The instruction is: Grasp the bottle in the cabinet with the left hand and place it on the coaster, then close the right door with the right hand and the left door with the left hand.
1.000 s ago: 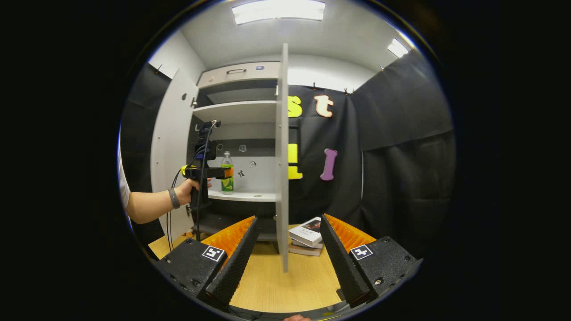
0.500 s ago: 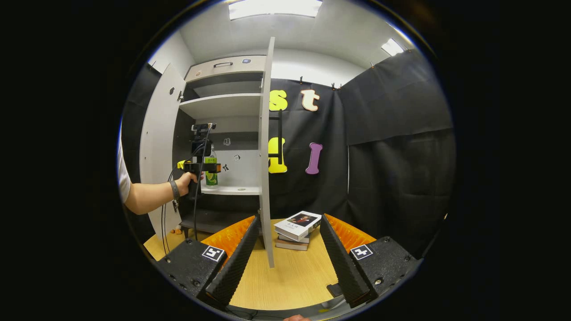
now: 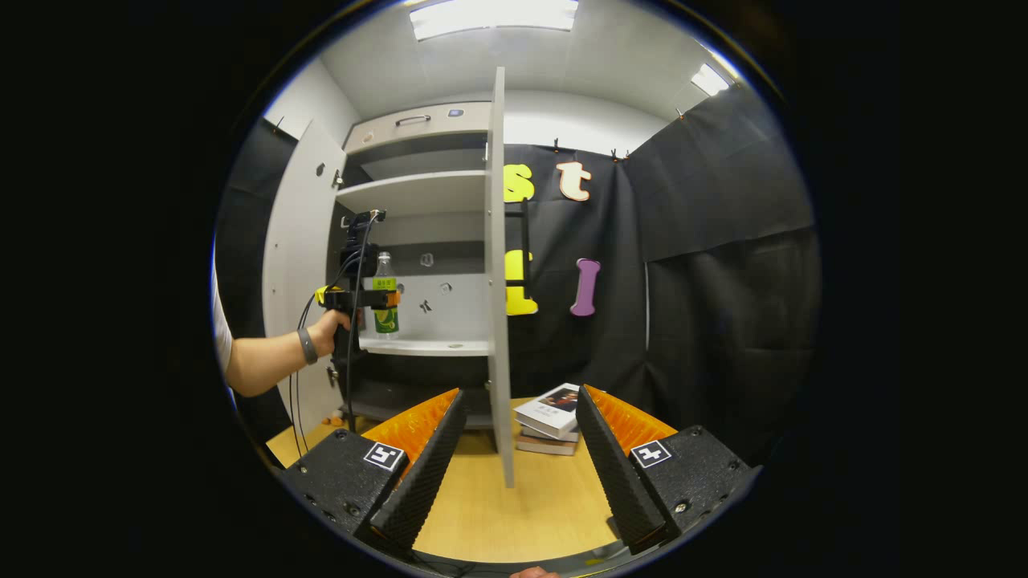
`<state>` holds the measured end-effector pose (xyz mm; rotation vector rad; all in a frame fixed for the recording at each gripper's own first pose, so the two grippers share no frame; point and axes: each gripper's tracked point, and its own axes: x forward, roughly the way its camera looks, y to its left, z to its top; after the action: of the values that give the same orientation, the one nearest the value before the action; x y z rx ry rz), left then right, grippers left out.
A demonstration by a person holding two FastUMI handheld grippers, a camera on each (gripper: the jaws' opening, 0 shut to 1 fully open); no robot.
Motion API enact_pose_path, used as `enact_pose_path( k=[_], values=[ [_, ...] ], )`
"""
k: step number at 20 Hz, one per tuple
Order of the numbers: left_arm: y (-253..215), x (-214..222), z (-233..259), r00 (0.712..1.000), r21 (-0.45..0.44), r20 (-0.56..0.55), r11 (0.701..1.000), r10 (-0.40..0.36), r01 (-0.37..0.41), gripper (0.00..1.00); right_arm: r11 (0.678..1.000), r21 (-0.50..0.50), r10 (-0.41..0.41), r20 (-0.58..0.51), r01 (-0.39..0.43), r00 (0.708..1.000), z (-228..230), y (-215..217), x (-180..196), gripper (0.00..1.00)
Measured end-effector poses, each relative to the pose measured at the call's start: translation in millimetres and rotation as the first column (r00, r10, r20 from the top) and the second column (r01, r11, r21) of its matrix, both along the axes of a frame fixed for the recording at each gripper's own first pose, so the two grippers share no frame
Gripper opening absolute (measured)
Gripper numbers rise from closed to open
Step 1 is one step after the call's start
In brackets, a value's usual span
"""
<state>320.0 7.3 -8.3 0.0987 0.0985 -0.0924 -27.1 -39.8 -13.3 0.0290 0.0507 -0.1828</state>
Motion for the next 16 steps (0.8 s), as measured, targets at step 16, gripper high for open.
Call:
enact_pose_path(
  k=[16],
  values=[
    [-31.3, -240.1, -200.0, 0.995, 0.124, -0.051, 0.989, 0.087, -0.08, 0.72, 0.998, 0.025, 0.05, 0.128, -0.054, 0.99, 83.4, -28.3, -24.4, 0.84]
  ],
)
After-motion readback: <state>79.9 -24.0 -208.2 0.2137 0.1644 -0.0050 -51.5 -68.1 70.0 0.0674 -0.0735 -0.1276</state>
